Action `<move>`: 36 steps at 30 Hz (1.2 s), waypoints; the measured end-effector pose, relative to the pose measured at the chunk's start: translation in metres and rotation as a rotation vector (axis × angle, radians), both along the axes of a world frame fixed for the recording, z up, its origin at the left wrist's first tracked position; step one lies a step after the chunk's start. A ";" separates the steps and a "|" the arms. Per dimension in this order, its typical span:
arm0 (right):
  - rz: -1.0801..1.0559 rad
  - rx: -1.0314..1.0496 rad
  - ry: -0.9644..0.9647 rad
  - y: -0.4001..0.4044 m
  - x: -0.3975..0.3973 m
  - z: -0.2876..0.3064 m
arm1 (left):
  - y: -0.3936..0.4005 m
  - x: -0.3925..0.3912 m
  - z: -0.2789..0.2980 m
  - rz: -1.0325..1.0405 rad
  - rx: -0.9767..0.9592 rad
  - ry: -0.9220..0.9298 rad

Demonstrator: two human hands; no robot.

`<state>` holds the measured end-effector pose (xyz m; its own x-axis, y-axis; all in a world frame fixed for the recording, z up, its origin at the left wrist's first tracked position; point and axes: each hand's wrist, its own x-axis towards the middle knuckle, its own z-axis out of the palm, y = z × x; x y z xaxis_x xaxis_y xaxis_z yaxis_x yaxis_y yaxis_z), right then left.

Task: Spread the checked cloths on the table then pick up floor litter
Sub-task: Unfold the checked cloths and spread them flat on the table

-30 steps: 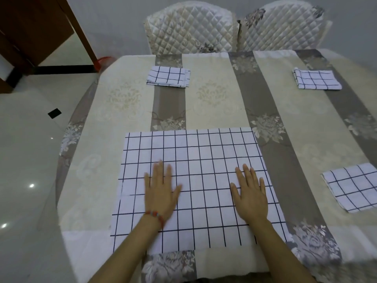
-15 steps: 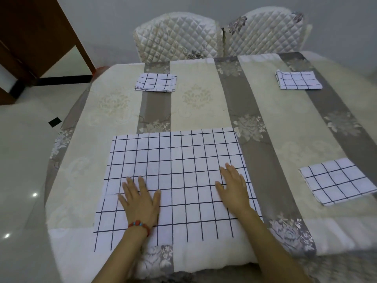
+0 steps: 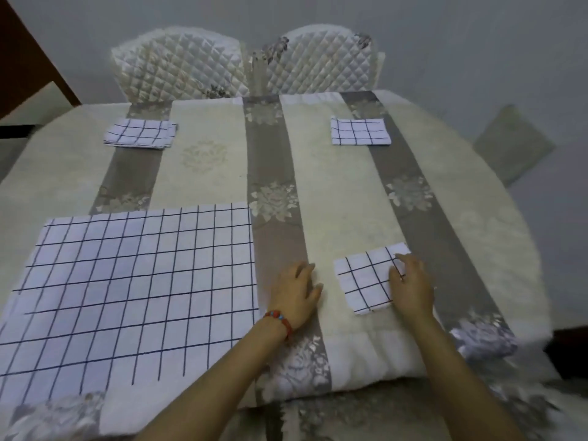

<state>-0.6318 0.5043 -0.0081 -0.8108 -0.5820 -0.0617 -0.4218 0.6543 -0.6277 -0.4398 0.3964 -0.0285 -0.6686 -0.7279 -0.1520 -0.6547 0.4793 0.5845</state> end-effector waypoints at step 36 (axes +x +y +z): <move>0.294 -0.517 -0.180 0.056 0.010 0.202 | 0.019 -0.046 0.216 0.017 -0.081 0.761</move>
